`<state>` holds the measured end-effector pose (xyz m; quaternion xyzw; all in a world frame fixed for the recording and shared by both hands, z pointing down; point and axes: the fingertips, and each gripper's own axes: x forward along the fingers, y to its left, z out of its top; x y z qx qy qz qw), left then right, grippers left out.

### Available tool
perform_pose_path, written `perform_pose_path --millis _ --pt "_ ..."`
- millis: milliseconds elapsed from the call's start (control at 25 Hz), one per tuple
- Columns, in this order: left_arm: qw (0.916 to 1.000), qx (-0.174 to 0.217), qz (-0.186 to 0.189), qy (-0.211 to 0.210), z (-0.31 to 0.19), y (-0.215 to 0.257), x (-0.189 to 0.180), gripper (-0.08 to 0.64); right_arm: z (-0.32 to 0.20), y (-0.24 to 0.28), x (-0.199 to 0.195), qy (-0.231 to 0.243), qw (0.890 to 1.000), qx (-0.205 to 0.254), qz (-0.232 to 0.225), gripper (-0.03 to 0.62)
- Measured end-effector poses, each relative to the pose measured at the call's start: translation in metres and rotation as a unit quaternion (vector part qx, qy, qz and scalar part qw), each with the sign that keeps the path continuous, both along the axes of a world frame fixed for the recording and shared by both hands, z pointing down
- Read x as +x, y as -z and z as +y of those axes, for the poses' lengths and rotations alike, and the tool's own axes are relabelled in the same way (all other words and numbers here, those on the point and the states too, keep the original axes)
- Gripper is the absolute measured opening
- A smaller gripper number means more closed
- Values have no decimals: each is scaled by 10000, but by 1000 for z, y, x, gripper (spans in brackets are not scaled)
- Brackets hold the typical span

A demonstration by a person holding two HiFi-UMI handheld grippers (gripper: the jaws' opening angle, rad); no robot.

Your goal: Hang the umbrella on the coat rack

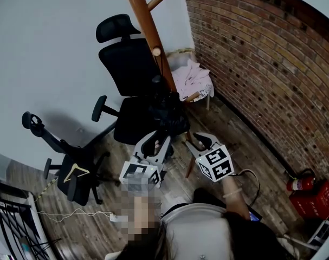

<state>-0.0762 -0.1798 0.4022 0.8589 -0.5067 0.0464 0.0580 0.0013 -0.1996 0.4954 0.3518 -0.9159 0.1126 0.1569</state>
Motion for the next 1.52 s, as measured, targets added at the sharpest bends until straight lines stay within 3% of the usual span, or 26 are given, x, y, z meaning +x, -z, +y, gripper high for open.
perform_pose_path --millis 440,680,1520 --pt "9998 -97 81 -130 29 0 -18 90 21 10 -10 -376 9992 -10 -108 97" --pt "9998 -96 141 -111 49 -1 -31 70 39 19 -17 -567 9976 -84 -397 74" --pt "9996 -24 266 -100 131 -3 -59 9 131 41 -39 -851 9955 355 -229 43"
